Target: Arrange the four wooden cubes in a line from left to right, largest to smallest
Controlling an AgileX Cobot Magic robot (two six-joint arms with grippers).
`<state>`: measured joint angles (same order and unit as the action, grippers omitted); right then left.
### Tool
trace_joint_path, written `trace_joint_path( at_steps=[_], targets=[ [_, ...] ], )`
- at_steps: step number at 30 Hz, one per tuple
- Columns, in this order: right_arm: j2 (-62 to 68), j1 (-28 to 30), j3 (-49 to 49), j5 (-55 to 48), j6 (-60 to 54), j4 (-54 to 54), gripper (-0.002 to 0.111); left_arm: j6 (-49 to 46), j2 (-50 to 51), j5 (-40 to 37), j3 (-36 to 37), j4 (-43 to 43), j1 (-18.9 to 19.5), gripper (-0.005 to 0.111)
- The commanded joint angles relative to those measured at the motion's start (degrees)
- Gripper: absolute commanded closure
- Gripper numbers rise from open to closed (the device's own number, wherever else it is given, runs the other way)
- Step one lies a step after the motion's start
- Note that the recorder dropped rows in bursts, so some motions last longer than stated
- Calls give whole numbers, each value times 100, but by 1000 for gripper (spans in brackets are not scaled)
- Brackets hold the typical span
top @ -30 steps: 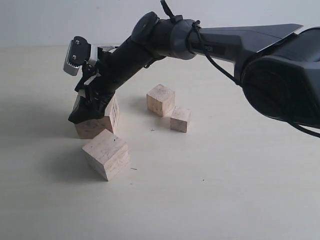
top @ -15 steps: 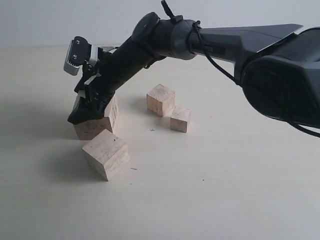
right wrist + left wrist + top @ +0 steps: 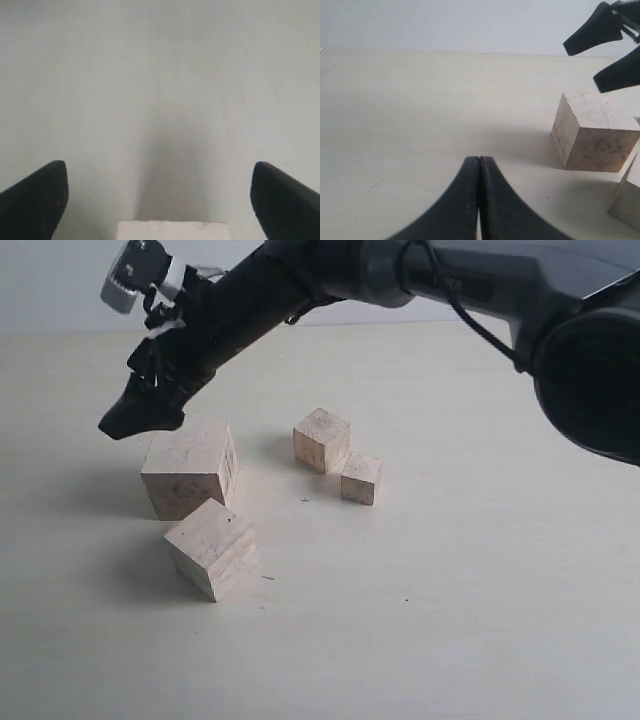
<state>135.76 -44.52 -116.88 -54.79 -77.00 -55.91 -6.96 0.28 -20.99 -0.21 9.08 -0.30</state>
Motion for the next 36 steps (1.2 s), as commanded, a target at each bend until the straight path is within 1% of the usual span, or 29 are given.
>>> trace_joint_path(
  at_steps=[1,3,4,6,7,8,10,11,15,17,19,23,26,27,29,30,32,34,36],
  targets=[
    [-514,35,-1,-427,1415,336,22,-7,-28,68,21,-22,-28,107],
    [-733,35,-1,-599,2292,804,31,-7,-28,68,21,-22,-28,107],
    [-825,35,-1,-744,2677,951,38,-7,-28,68,21,-22,-28,107],
    [-958,35,-1,-1006,2987,1017,55,-7,-28,68,21,-22,-28,107],
    [-1027,35,-1,-1111,3009,1006,67,-7,-28,68,21,-22,-28,107],
    [-1088,35,-1,-1172,3009,1005,77,-7,-28,68,21,-22,-28,107],
    [-1198,35,-1,-1249,3009,993,100,-7,-28,68,21,-22,-28,107],
    [-1227,24,-1,-1293,3009,970,108,-7,-28,68,21,-22,-28,107],
    [-1289,24,8,-1405,3625,962,108,-7,-28,68,21,-22,-28,107],
    [-1372,24,203,-1390,3647,962,108,-7,-28,68,21,-22,-28,107],
    [-1537,24,592,-1106,3700,987,108,-7,-28,68,21,-22,-28,107],
    [-2071,24,1639,-45,4370,1475,108,-7,-28,68,21,-22,-28,107],
    [-2585,13,2568,903,4405,1608,108,-7,-28,68,21,-22,-28,107],
    [-2787,-15,2941,1404,4405,1608,108,-7,-28,68,21,-22,-28,107],
    [-3008,-123,3324,1977,4346,1670,108,-7,-28,68,21,-22,-28,107],
    [-3062,-237,3480,2097,4195,1760,108,-7,-28,68,21,-22,-28,107],
    [-3060,-438,3576,2035,4237,1956,108,-7,-28,68,21,-22,-28,107],
    [-3006,-661,3593,1710,4452,2108,108,-7,-28,68,21,-22,-28,107],
    [-2957,-917,3593,1520,4823,2586,108,-7,-28,68,21,-22,-28,107]
  ],
)
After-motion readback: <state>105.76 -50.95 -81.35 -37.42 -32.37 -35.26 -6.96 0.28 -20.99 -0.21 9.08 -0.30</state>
